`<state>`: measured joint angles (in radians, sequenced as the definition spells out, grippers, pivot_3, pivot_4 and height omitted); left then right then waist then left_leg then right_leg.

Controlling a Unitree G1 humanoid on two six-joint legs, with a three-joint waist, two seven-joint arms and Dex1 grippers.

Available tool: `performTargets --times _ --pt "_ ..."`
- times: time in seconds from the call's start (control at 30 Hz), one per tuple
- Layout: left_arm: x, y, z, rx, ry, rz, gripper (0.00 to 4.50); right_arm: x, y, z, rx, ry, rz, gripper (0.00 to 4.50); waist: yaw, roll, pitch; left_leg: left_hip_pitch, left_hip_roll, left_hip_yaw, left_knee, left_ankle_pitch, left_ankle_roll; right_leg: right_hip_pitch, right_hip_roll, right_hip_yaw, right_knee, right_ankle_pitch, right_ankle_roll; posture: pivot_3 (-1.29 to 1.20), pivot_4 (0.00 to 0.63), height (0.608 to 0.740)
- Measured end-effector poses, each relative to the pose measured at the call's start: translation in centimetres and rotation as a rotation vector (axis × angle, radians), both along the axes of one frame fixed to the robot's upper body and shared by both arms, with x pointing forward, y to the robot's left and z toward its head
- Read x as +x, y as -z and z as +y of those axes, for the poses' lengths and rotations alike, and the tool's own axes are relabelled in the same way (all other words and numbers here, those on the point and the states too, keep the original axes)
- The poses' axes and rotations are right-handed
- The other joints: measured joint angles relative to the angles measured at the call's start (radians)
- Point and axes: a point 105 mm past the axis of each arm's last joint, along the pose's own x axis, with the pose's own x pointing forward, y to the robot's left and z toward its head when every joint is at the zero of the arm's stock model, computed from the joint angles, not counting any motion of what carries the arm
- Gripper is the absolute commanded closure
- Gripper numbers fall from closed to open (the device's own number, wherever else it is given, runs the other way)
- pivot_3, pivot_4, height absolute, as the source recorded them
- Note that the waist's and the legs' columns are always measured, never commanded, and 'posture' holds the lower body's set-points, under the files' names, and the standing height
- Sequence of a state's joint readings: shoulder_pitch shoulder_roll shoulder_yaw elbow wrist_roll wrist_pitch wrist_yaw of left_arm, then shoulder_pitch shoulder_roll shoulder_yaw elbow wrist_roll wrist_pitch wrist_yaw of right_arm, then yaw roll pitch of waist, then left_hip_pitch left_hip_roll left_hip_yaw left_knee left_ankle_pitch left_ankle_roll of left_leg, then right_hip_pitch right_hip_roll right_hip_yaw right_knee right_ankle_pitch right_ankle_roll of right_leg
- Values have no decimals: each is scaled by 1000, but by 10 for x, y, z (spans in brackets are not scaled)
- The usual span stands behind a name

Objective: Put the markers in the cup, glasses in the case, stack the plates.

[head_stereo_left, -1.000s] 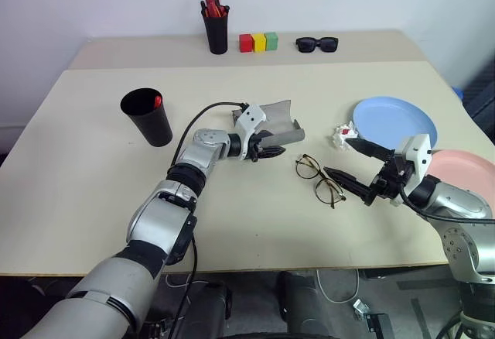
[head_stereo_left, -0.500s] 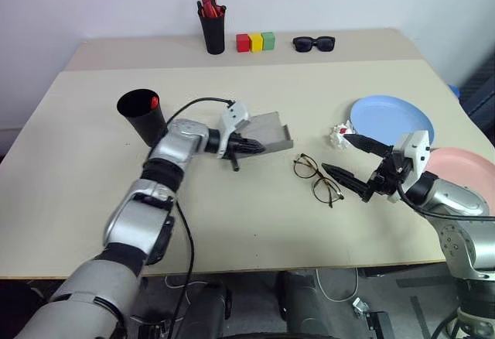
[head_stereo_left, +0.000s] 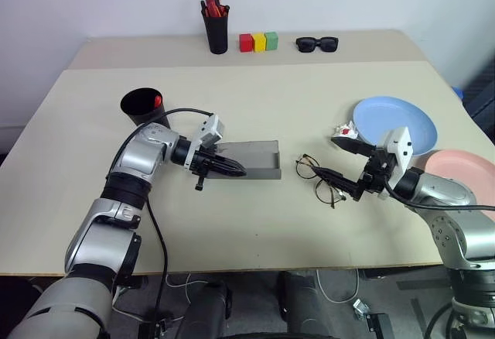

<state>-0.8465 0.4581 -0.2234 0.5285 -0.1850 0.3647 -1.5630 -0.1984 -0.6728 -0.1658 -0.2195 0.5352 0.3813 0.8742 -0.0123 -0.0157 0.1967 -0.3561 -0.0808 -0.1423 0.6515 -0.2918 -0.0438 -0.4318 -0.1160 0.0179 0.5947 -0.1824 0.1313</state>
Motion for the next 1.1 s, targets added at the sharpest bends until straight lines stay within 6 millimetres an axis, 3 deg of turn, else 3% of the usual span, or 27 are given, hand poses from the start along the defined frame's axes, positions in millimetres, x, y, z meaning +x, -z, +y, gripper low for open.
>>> performTargets --times 0.37,0.4,0.47,0.57,0.67,0.77,0.93,1.1 --pt "-1 19 -17 30 -59 32 4468 2 -4 -1 -20 10 -32 0 0 0 0 0 0 0 0 0 0 0 0 0 0 0 0 0 150 740" --pt "-3 19 -19 27 -54 33 3905 2 -4 -1 -21 11 -33 0 -1 0 0 0 0 0 0 0 0 0 0 0 0 0 0 0 150 740" --pt "-5 17 -21 20 -45 34 3196 3 -3 -2 -25 15 -32 0 0 0 0 0 0 0 0 0 0 0 0 0 0 0 0 0 150 740" --pt "-3 15 -21 15 -56 14 1448 3 -2 -2 -34 17 -31 0 0 0 0 0 0 0 0 0 0 0 0 0 0 0 0 0 150 740" --pt "2 10 -18 13 -83 -26 26 4 -1 -2 -40 21 -31 0 0 0 0 0 0 0 0 0 0 0 0 0 0 0 0 0 150 740" --pt "8 -13 -12 -71 -129 -85 26 6 3 1 -49 39 -17 0 -1 0 0 0 0 0 0 0 0 0 0 0 0 0 0 0 150 740" --pt "-10 -66 9 -267 -121 -124 26 12 19 -1 -158 123 57 0 -5 0 0 0 1 1 -1 0 0 -1 0 1 0 0 0 0 150 740" --pt "-29 -69 42 -305 -172 -136 26 19 22 -10 -217 239 141 0 -3 1 0 0 2 2 -1 0 0 -2 0 2 1 0 0 0 150 740"
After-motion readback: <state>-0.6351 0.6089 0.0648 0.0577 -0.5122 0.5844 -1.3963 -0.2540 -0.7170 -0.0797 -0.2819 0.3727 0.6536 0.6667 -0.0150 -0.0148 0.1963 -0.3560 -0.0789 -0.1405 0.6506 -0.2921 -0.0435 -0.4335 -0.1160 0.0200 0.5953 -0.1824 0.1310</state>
